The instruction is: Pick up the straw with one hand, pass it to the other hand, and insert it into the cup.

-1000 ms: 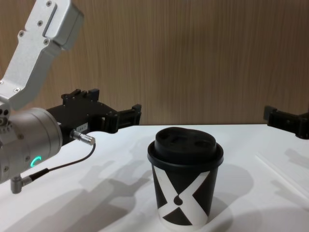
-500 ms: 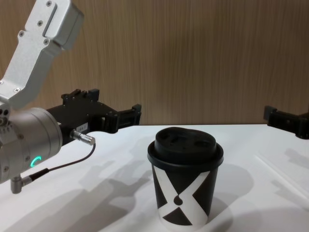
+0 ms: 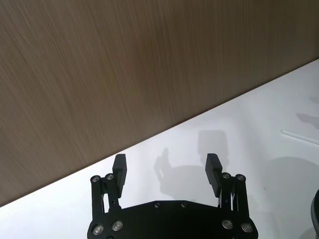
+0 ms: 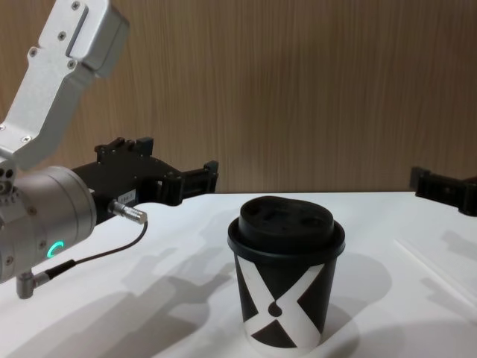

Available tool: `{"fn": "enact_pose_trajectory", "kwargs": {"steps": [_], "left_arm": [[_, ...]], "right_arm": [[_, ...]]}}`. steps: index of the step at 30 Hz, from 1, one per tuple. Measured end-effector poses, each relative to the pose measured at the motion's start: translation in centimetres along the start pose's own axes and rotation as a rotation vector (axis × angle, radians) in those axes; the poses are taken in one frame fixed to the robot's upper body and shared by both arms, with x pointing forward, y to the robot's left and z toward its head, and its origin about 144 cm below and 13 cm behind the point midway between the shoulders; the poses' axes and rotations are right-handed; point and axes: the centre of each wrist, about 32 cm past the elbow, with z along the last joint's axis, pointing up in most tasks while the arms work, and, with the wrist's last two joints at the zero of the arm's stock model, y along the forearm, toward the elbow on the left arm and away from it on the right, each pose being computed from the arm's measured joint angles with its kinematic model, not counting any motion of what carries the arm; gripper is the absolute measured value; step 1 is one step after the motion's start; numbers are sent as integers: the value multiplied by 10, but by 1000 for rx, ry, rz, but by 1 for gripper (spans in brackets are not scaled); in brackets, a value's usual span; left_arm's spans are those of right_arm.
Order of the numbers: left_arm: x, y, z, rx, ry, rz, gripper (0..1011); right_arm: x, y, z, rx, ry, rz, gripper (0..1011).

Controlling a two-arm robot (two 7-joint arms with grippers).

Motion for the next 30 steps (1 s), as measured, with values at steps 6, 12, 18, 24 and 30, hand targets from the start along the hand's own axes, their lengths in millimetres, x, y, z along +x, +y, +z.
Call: {"fn": "enact_pose_trajectory", "kwargs": {"steps": [6, 12, 18, 24, 30], "left_arm": [[0, 0, 0, 0, 0, 0, 1001], [0, 0, 0, 0, 0, 0, 1001], [0, 0, 0, 0, 0, 0, 1000], [0, 0, 0, 0, 0, 0, 1000], [0, 0, 0, 0, 0, 0, 1000]], "right_arm": [[-2, -4, 1, -59, 35, -20, 1001], [-5, -10, 0, -115, 63, -35, 1001], [-8, -17, -2, -162, 73, -39, 1001], [-10, -26, -3, -206, 68, -35, 1001], [-11, -35, -4, -238, 47, -35, 1001]]}}
